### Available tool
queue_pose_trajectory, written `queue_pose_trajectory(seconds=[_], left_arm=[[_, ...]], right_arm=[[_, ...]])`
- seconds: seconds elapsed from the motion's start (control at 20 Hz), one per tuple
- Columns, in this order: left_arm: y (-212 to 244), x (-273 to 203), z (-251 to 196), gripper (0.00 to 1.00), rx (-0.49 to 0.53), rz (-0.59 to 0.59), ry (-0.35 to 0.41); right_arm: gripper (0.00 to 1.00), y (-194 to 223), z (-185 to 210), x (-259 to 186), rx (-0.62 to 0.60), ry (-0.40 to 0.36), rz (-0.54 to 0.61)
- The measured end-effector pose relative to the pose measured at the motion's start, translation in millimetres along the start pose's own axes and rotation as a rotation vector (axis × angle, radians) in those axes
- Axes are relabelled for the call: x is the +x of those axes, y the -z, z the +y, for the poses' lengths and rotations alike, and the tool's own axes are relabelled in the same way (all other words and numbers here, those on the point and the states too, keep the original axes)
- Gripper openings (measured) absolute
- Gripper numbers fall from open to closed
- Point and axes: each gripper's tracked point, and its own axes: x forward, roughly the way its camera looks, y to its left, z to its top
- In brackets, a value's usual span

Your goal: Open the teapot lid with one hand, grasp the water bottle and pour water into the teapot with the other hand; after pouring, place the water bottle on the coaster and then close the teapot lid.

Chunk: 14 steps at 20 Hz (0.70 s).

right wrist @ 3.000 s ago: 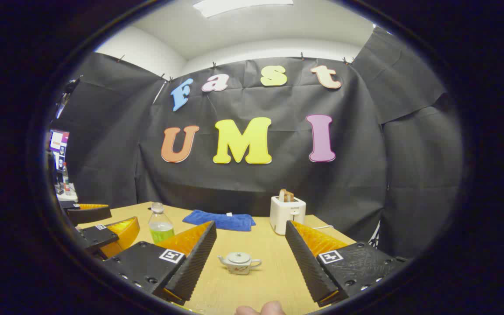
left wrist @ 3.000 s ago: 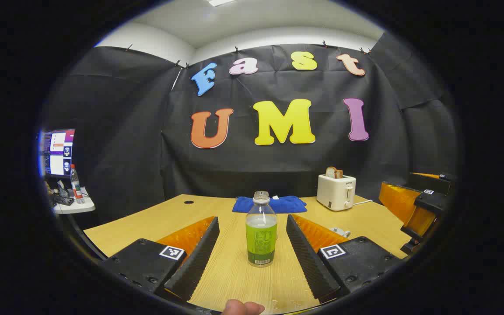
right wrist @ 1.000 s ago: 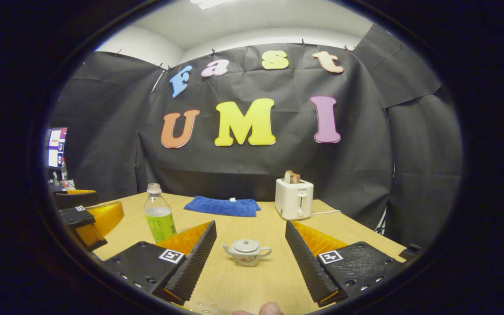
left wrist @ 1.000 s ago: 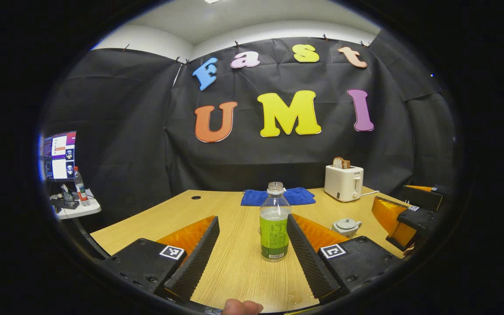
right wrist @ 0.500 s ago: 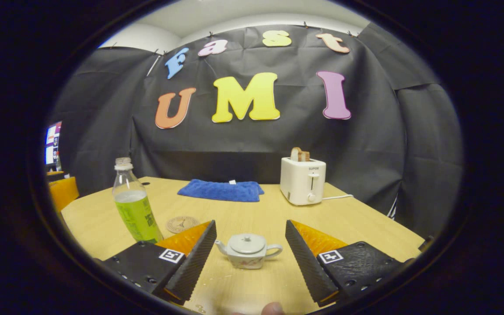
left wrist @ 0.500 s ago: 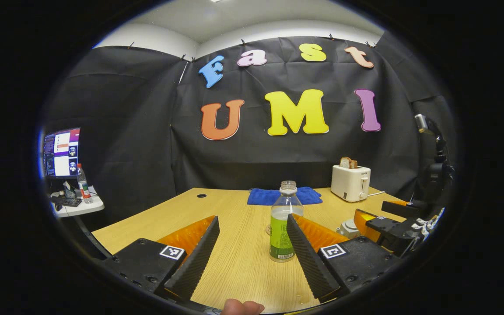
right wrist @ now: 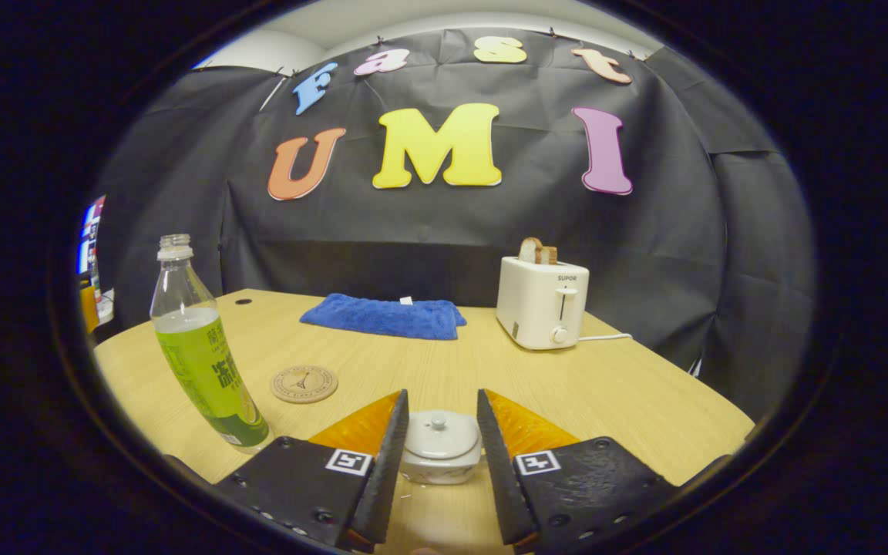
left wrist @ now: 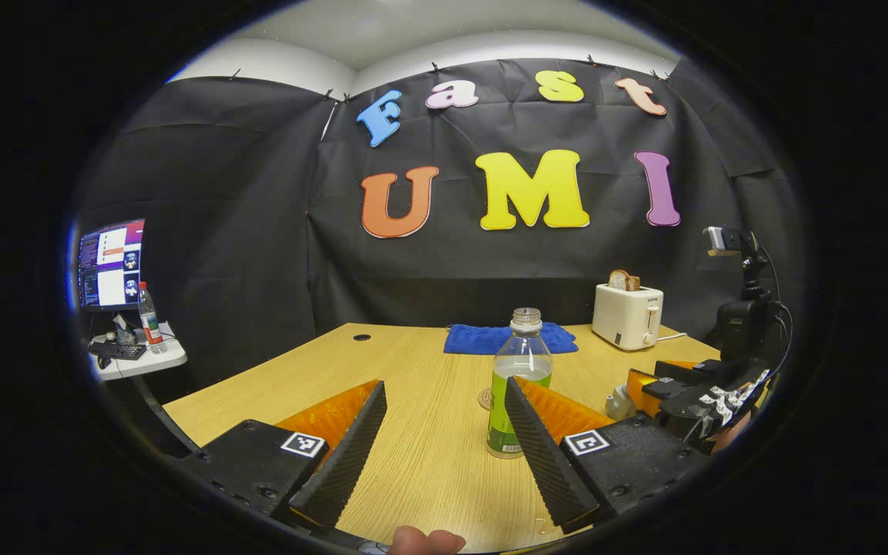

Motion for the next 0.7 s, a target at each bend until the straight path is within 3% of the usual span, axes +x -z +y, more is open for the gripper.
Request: queue_pose_trajectory(seconds=[0.05,0.15,0.2,0.25,0.3,0.4,0.45,0.7], left_arm=[[0.1,0.9,1.0,0.97,-0.004,0.002,-0.002],[1.3,1.7,3.4,0.96,-0.005,0.005,-0.005],[0.6,1.3,4.2,0.97,-0.002,0.005,-0.007],[0.6,1.0,4.6,0.97,-0.001,0.005,-0.008],[-1.0,1.7,4.1,0.97,-0.003,0.001,-0.009],[-1.1,0.6,5.2,0.97,-0.006,-0.003,-0.01],[-1.1,0.8,5.1,0.97,-0.004,-0.001,-0.011],[0.1,1.4,0.8,0.97,-0.017,0.001,0.005]], right_arm=[[0.46,0.7,1.4,1.4,-0.001,-0.003,0.009],[0.52,4.1,1.5,2.4,-0.014,0.012,0.017],[0.34,4.1,1.3,7.8,-0.015,0.013,0.023],[0.24,4.8,2.3,9.7,-0.014,0.011,0.037],[0.18,5.2,2.7,9.7,-0.006,0.01,0.04],[0.18,6.9,-1.4,13.4,0.002,0.01,0.043],[0.04,5.7,1.9,13.6,0.003,0.011,0.047],[0.0,3.7,3.1,9.7,0.017,-0.031,0.053]])
